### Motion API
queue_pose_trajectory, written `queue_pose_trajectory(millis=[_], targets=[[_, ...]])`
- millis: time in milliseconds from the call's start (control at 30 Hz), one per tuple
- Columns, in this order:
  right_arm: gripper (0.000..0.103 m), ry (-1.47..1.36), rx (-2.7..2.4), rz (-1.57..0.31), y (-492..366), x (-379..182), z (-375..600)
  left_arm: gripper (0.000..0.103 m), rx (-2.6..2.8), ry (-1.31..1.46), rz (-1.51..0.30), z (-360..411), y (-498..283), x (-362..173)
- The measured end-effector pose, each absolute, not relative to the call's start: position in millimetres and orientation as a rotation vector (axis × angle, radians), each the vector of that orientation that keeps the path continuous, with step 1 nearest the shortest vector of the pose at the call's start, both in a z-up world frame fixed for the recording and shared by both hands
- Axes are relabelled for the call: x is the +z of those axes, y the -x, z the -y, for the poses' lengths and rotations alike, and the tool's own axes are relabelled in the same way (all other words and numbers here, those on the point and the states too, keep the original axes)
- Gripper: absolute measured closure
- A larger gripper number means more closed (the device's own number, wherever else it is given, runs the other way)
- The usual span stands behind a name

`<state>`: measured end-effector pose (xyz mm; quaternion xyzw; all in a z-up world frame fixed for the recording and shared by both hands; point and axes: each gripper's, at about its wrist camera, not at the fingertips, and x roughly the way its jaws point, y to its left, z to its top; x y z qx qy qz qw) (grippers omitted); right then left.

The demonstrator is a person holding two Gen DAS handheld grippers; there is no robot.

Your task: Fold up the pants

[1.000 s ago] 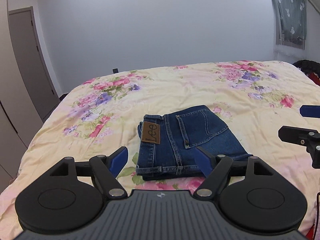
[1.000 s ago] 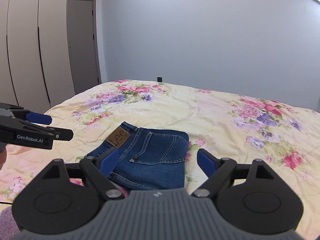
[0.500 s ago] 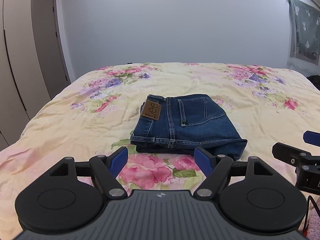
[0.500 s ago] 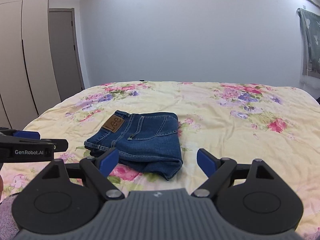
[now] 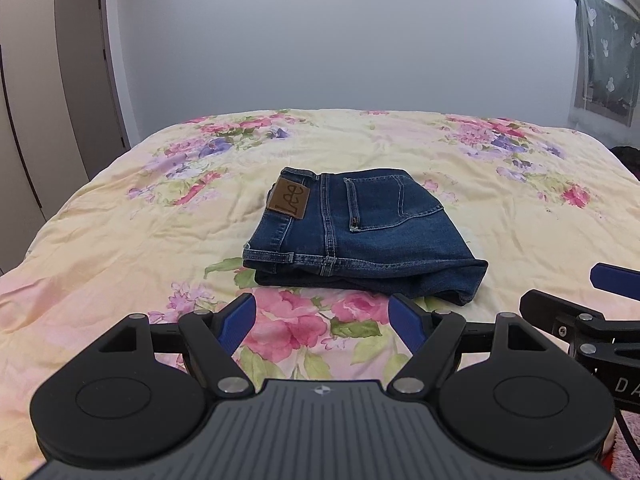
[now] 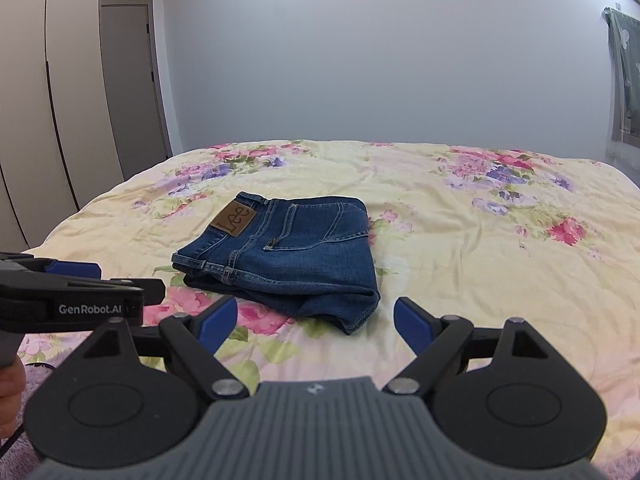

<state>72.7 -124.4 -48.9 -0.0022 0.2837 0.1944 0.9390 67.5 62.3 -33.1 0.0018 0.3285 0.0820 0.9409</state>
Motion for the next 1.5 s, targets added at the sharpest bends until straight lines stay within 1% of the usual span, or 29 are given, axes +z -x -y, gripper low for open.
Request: queue_pose_trajectory(millis=[1500], targets=[[0.021,-0.009,0.393,-0.545,-63.6,-43.0,128.1,0.015,0.167,-0.011,-0.668,-59.9,-63.6,-27.8]])
